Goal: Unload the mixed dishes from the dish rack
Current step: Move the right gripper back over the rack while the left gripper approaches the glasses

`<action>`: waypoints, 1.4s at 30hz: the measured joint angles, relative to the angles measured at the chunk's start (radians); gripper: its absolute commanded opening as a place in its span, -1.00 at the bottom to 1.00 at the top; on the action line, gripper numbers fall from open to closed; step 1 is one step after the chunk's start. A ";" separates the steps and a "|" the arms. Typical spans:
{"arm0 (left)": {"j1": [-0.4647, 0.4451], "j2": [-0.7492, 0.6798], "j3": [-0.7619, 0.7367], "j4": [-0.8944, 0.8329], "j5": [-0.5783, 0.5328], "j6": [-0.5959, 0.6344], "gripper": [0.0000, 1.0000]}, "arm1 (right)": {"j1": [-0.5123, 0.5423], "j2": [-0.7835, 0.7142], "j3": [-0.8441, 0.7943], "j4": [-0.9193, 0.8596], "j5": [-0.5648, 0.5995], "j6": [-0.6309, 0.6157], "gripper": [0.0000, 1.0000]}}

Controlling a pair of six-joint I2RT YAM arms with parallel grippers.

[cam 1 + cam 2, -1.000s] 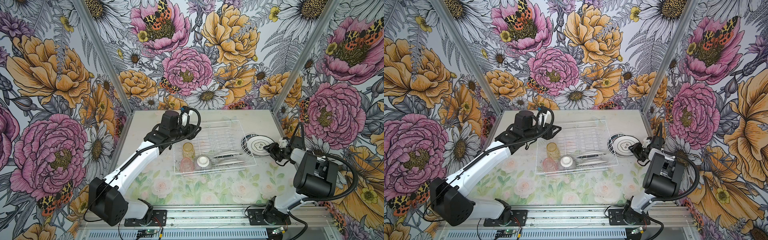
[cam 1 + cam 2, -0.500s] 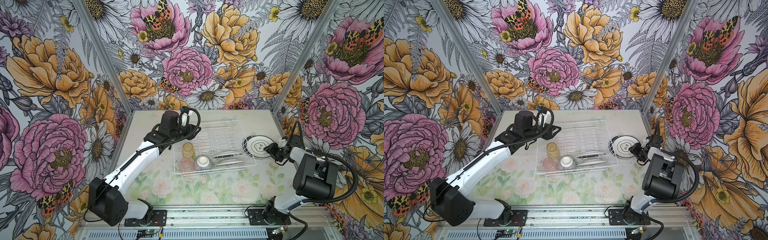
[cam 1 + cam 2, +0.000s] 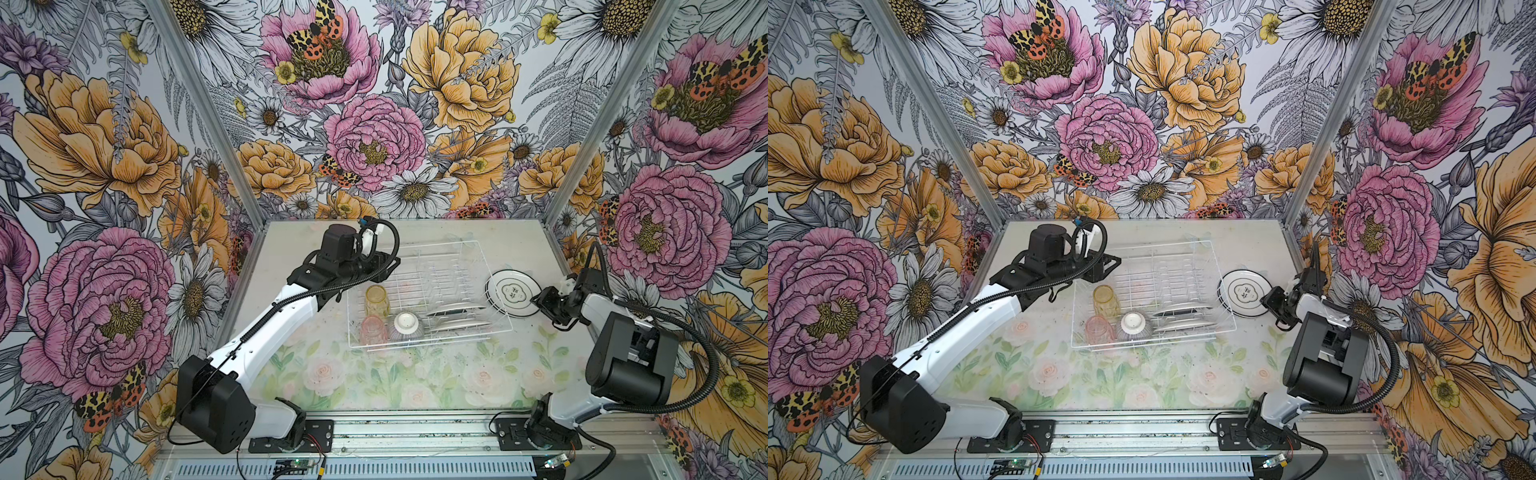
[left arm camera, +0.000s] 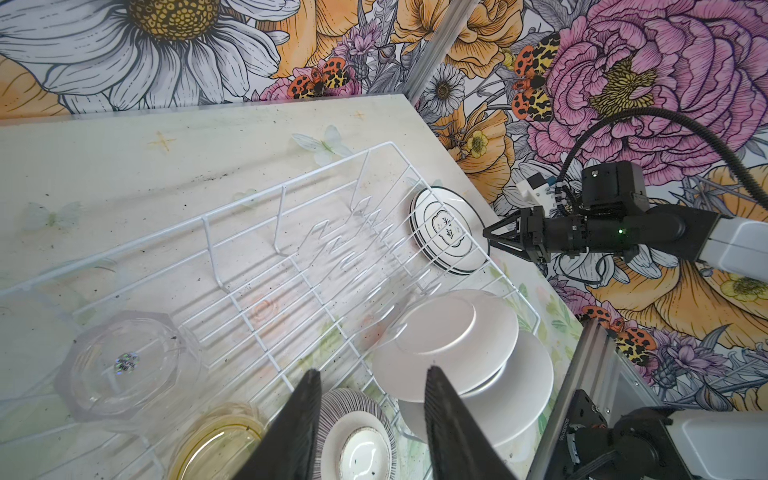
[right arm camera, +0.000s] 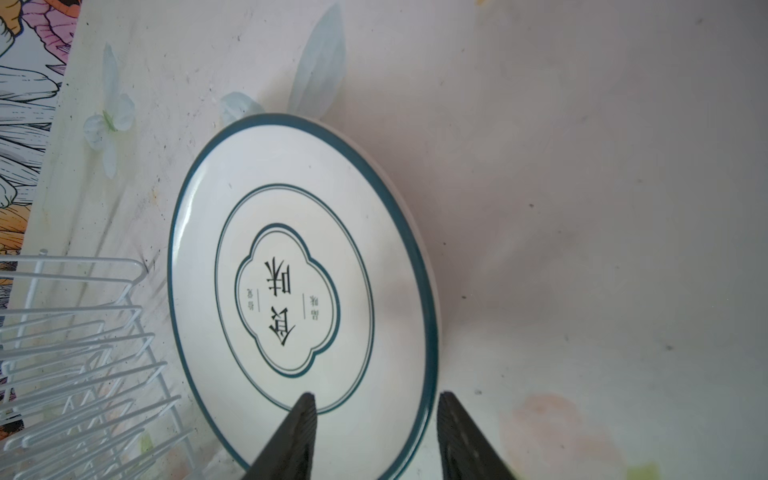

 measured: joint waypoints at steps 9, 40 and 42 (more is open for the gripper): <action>0.005 -0.002 -0.017 0.006 0.001 0.000 -0.14 | 0.008 -0.005 0.000 -0.009 0.018 -0.002 -0.01; 0.175 -0.068 -0.272 -0.133 -0.307 -0.061 -0.25 | 0.339 -0.231 0.079 -0.128 -0.065 -0.051 -0.07; 0.175 -0.051 -0.276 -0.132 -0.307 -0.064 -0.26 | 0.339 -0.219 0.080 -0.129 -0.065 -0.055 -0.07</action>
